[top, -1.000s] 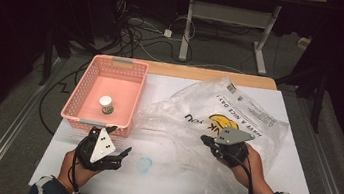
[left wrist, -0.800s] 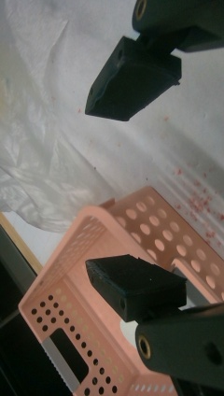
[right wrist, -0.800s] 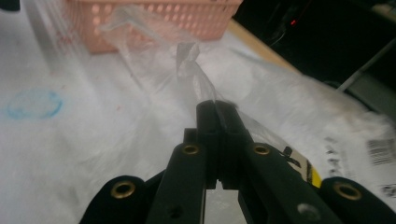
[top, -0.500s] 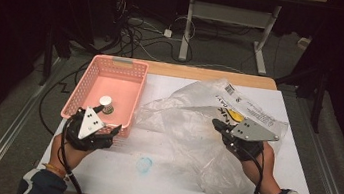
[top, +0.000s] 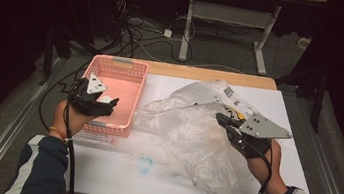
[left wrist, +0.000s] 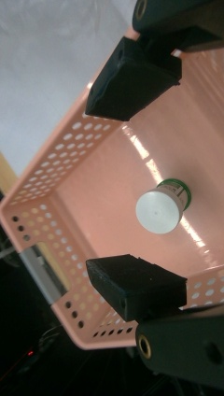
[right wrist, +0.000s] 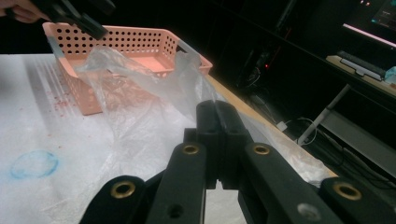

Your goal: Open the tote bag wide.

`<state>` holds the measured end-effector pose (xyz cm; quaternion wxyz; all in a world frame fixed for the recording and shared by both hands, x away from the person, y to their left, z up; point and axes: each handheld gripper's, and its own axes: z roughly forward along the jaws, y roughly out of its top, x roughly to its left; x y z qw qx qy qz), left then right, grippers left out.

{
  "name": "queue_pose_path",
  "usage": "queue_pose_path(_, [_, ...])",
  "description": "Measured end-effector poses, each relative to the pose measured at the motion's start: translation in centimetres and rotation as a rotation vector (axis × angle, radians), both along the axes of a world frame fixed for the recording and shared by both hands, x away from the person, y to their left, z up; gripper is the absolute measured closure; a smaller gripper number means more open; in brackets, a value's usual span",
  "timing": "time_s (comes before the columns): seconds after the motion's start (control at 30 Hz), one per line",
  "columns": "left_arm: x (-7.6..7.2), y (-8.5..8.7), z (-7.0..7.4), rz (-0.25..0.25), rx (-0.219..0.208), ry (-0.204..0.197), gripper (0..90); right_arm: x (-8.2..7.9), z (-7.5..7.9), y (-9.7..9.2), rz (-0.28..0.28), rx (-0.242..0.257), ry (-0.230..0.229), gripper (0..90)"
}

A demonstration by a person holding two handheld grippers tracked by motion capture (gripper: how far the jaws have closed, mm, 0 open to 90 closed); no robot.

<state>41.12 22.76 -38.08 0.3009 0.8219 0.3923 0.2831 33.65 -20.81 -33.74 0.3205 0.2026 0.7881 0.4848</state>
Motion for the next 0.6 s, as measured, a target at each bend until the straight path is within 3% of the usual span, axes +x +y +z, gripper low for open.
queue_pose_path(0.03, [0.6, -0.1, -0.3, 0.002, 0.014, 0.025, 21.8, 0.0, -0.1, 0.1, 0.001, -0.002, 0.002, 90.0])
queue_pose_path(0.07, [0.6, -0.1, -0.3, 0.002, 0.014, 0.025, 21.7, 0.0, -0.2, 0.2, 0.006, -0.007, 0.005, 90.0])
queue_pose_path(0.1, [1.7, 0.0, -0.8, 0.000, 0.042, 0.068, 21.7, 0.0, -0.3, 0.3, 0.012, -0.014, 0.005, 90.0])
queue_pose_path(0.2, [3.5, 0.4, -1.7, 0.024, 0.064, 0.141, 20.2, -0.1, -0.7, 0.5, 0.038, -0.024, 0.008, 90.0])
queue_pose_path(0.27, [4.0, 0.5, -2.0, 0.036, 0.082, 0.159, 20.1, -0.1, -1.0, 0.7, 0.054, -0.042, 0.009, 90.0])
queue_pose_path(0.3, [4.9, 0.8, -2.6, 0.057, 0.089, 0.204, 20.1, -0.2, -1.2, 0.7, 0.059, -0.045, 0.011, 90.0])
queue_pose_path(0.4, [5.9, 0.9, -3.2, 0.059, 0.115, 0.265, 20.9, -0.1, -1.4, 0.7, 0.070, -0.051, 0.018, 90.0])
queue_pose_path(0.5, [6.7, 0.6, -3.7, 0.039, 0.161, 0.360, 26.8, 0.0, -1.5, 0.5, 0.080, -0.053, 0.028, 89.8])
queue_pose_path(0.6, [7.2, 0.3, -4.1, 0.010, 0.213, 0.440, 39.0, -0.1, -1.6, 0.4, 0.080, -0.052, 0.031, 90.0])
